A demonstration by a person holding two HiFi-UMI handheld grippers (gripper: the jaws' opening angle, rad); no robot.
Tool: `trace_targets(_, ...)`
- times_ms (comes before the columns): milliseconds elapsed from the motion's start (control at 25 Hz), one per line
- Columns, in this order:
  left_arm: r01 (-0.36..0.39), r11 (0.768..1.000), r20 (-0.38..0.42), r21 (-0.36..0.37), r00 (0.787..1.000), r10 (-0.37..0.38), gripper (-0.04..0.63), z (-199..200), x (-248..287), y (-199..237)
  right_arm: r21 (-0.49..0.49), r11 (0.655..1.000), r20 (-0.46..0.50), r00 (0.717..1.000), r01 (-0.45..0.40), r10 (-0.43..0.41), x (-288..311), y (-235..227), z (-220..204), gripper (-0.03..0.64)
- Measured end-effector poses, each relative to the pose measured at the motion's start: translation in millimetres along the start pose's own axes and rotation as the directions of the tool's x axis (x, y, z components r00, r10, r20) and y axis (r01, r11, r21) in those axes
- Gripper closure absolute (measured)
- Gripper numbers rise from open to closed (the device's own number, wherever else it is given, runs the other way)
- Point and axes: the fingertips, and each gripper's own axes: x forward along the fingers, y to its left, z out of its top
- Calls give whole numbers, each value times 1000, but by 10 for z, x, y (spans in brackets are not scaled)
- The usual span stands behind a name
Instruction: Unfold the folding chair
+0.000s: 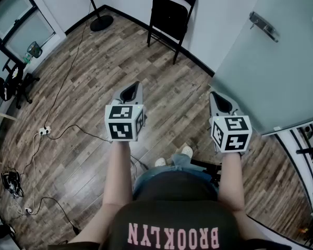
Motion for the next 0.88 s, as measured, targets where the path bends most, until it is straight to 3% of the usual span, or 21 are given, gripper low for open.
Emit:
trace_targets(240, 17, 999, 16, 32, 1000, -18, 594, 97, 29, 86, 4, 1000, 25, 1000, -3, 3, 18, 93, 95, 617)
trace_targets(480, 24, 998, 27, 54, 999, -25, 594, 298, 213, 140, 21, 999, 46, 998, 39, -40, 125, -133, 280, 617)
trace_targets(640, 40, 999, 26, 18, 999, -40, 594, 283, 367, 165, 77, 992, 41, 994, 98, -102, 265, -327, 254, 615)
trace_targets(720, 47, 999, 8, -7, 999, -47, 594, 242, 484, 170, 92, 992, 32, 996, 81, -85, 377, -379, 222, 602)
trace_targets(800, 49, 998, -16, -36, 999, -50, 566, 204, 630, 174, 110, 993, 43, 998, 43, -48, 505, -419, 216, 379)
trace_targets(880, 47, 996, -26, -78, 998, -50, 319, 197, 822, 188, 126, 992, 61, 997, 28, -36, 648, -504, 234, 260)
